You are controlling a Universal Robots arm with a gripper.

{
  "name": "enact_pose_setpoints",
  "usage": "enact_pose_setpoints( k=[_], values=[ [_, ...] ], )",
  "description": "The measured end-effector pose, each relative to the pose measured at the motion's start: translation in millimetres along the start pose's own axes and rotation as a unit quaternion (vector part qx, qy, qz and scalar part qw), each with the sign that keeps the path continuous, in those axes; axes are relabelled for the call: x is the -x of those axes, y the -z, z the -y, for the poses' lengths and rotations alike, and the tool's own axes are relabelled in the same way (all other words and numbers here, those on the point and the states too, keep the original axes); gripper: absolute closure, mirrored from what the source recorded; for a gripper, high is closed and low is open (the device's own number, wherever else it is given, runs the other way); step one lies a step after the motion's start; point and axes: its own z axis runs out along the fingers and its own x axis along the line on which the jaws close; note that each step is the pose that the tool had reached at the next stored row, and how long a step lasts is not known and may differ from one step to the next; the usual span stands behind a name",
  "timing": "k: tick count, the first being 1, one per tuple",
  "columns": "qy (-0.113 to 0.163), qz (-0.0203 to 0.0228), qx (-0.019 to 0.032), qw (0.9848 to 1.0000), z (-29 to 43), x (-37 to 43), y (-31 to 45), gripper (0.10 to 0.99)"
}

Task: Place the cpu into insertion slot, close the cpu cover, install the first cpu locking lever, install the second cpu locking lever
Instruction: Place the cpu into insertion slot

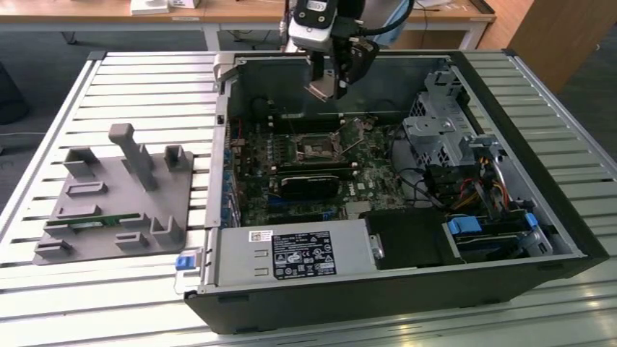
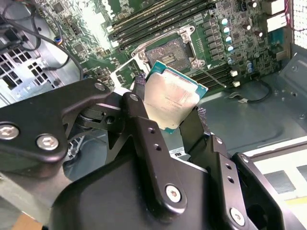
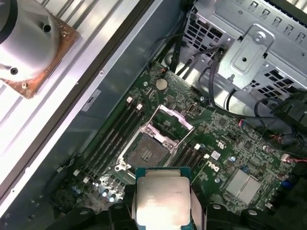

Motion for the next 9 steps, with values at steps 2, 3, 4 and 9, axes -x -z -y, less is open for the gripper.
enact_pose_setpoints(
  k=[2, 3, 4, 9],
  values=[
    [-0.009, 0.0008, 0.0001, 1.0000, 0.0, 0.0, -0.1, 0.549],
    [-0.012, 0.0011, 0.0002, 0.9999, 0.0, 0.0, -0.2, 0.549],
    [-0.016, 0.0014, 0.0002, 0.9999, 0.0, 0.0, -0.2, 0.549],
    [-0.036, 0.0032, 0.0006, 0.9993, 0.0, -0.1, -0.8, 0.549]
  ],
)
